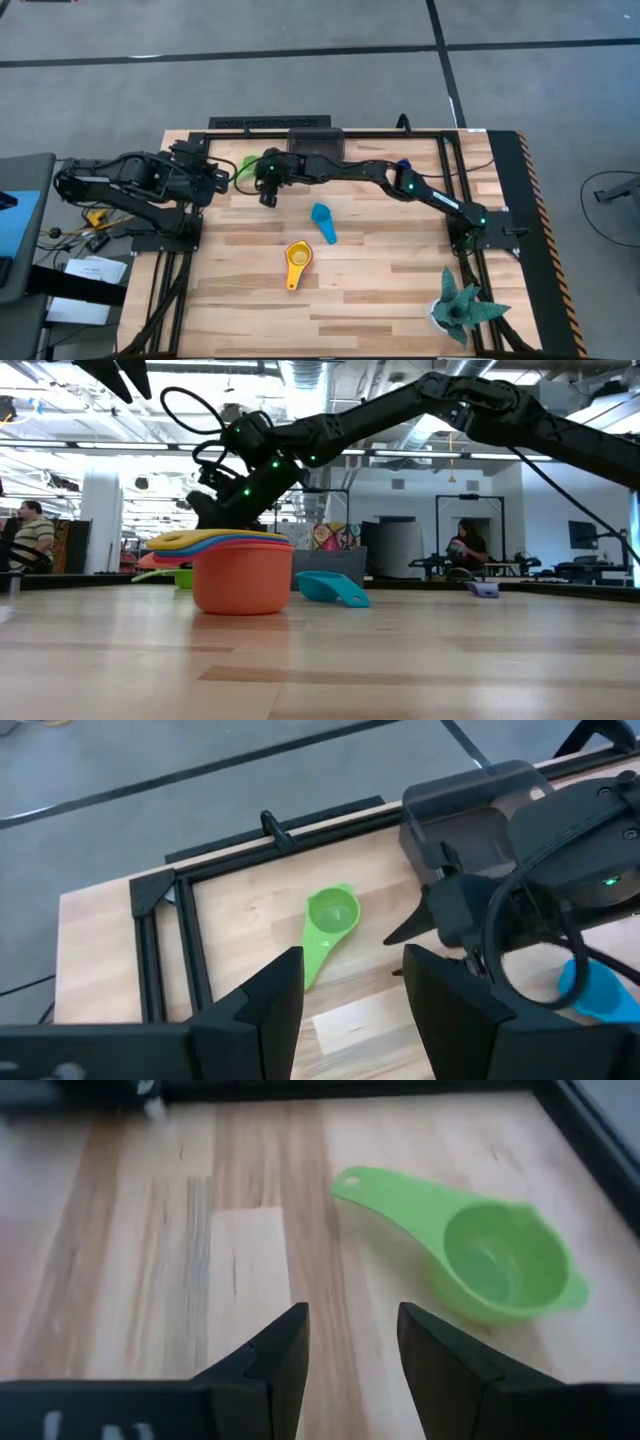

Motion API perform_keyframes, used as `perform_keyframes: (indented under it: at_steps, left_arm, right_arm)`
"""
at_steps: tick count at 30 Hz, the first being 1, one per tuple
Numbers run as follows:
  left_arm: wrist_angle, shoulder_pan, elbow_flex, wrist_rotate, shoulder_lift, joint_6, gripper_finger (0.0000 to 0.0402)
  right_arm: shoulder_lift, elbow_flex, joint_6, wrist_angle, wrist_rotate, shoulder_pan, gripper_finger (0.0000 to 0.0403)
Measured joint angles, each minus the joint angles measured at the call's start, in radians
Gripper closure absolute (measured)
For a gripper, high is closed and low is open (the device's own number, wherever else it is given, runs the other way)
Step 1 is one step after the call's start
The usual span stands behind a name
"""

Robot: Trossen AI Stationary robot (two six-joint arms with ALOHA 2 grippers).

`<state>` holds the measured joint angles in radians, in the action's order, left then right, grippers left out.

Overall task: Nest measuring cups in basket
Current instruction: Stack the green measuring cup on top of the yellow measuring cup

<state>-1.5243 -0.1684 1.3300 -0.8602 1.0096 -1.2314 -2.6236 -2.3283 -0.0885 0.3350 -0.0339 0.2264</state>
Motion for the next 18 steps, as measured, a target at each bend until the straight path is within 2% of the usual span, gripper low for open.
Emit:
perform_keyframes:
  at_steps: [5, 7, 18]
  left_arm:
    - [0.0, 0.0, 0.0, 0.016, 0.025, 0.004, 0.0239]
    - [0.0, 0.0, 0.0, 0.018, 0.031, 0.005, 0.0239]
    - [0.004, 0.0, 0.0, 0.014, 0.04, -0.02, 0.0239]
  right_arm:
    - [0.0, 0.0, -0.219, -0.041, 0.005, -0.005, 0.0227]
    - [0.0, 0.0, -0.256, -0.054, 0.009, -0.003, 0.0226]
    - [0.0, -0.001, -0.205, -0.07, 0.014, 0.016, 0.0228]
